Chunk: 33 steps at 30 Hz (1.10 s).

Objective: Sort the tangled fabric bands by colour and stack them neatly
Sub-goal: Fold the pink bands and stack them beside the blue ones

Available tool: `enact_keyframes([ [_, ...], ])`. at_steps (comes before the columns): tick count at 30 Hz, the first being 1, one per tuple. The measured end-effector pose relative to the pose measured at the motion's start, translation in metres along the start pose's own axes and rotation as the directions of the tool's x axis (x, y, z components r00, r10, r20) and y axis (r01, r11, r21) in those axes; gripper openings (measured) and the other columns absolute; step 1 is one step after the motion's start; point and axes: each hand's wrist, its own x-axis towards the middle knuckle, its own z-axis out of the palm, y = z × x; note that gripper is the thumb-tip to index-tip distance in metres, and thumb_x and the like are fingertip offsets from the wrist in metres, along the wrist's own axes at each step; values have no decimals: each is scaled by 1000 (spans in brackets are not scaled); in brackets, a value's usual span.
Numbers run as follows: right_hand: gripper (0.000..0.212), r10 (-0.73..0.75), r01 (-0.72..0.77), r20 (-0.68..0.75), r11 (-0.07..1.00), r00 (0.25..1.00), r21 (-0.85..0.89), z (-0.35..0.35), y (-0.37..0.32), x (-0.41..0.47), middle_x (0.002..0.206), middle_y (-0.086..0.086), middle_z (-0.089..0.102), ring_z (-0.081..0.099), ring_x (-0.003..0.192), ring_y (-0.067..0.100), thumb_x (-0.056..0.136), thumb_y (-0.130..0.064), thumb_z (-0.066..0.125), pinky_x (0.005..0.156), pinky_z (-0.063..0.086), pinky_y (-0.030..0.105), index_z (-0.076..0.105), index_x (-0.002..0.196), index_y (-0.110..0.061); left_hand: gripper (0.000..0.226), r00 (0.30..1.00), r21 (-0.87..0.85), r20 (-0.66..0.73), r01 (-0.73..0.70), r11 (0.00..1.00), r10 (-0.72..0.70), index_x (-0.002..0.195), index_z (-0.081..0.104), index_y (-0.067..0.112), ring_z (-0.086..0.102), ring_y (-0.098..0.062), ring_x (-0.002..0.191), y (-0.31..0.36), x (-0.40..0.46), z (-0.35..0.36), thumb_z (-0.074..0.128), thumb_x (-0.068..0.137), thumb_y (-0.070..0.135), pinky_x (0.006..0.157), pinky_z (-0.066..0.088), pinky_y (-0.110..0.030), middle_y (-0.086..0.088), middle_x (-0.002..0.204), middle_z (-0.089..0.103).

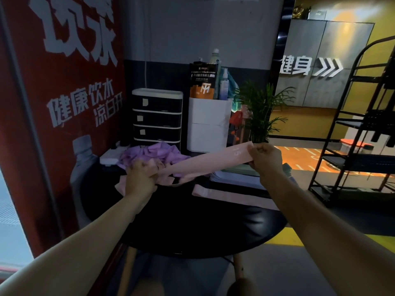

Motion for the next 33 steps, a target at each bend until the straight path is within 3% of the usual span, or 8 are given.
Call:
enact_keyframes([
  [3, 10, -5, 5, 0, 1000, 1000, -21, 0, 7, 1, 72, 0, 54, 53, 85, 24, 91, -11, 59, 85, 52, 45, 63, 93, -1, 21, 889, -443, 245, 458, 771, -387, 108, 55, -5, 55, -17, 65, -14, 7, 3, 56, 92, 8, 49, 49, -21, -9, 79, 58],
  [5, 9, -2, 1, -12, 998, 1000, -66, 0, 15, 4, 76, 6, 57, 55, 85, 26, 90, -12, 59, 85, 52, 46, 64, 92, -5, 18, 824, -606, 376, 565, 560, -425, 110, 54, 3, 58, -18, 71, -15, 7, 4, 51, 93, 2, 54, 53, -24, -10, 83, 60],
  [7, 11, 12, -16, -36, 993, 999, -115, -2, 24, 7, 84, 13, 60, 57, 86, 29, 90, -14, 59, 86, 53, 50, 67, 91, -6, 18, 817, -651, 438, 577, 494, -377, 109, 55, 6, 59, -16, 77, -16, 9, 6, 48, 94, -1, 64, 50, -24, -8, 88, 62],
  [14, 18, 68, -79, -91, 989, 994, -126, -27, 43, 15, 70, 11, 56, 54, 79, 26, 92, -16, 58, 67, 44, 35, 65, 94, 0, 31, 790, -385, 596, 437, 813, -142, 70, 69, 9, 55, -3, 47, -17, 0, -6, 50, 94, 14, 46, 42, -13, 4, 54, 63],
  [17, 20, 22, -35, -66, 979, 998, -199, -26, 49, 10, 77, 14, 59, 56, 81, 27, 91, -17, 58, 75, 47, 39, 65, 94, 2, 28, 810, -92, 581, 159, 983, -76, 86, 64, -1, 51, -10, 63, -26, 4, -5, 52, 95, 23, 59, 40, -20, -3, 72, 57],
  [25, 42, 84, -89, -29, 949, 996, -303, -42, 85, -8, 54, 8, 48, 54, 59, 30, 90, -21, 62, 68, 48, 41, 48, 51, -13, 19, 862, 44, 504, -80, 996, 47, 74, 59, 18, 51, -10, 74, -40, -9, 7, 59, 89, 7, 67, 41, -19, 5, 75, 57],
  [30, 36, 118, -116, -16, 920, 993, -375, -49, 104, -26, 57, 7, 50, 45, 54, 19, 90, -19, 61, 62, 38, 31, 54, 57, -6, 14, 859, 119, 506, -153, 981, 73, 90, 64, 6, 53, -11, 79, -44, -19, 13, 63, 80, -4, 63, 43, -15, 1, 86, 54],
  [33, 23, 152, -155, -36, 914, 988, -376, -51, 110, -35, 71, 12, 57, 51, 64, 24, 89, -20, 62, 65, 43, 31, 66, 81, 1, 27, 883, 190, 468, -147, 971, 42, 99, 65, 6, 56, -25, 101, -55, -20, 18, 69, 74, -3, 80, 44, -23, -11, 109, 56],
])
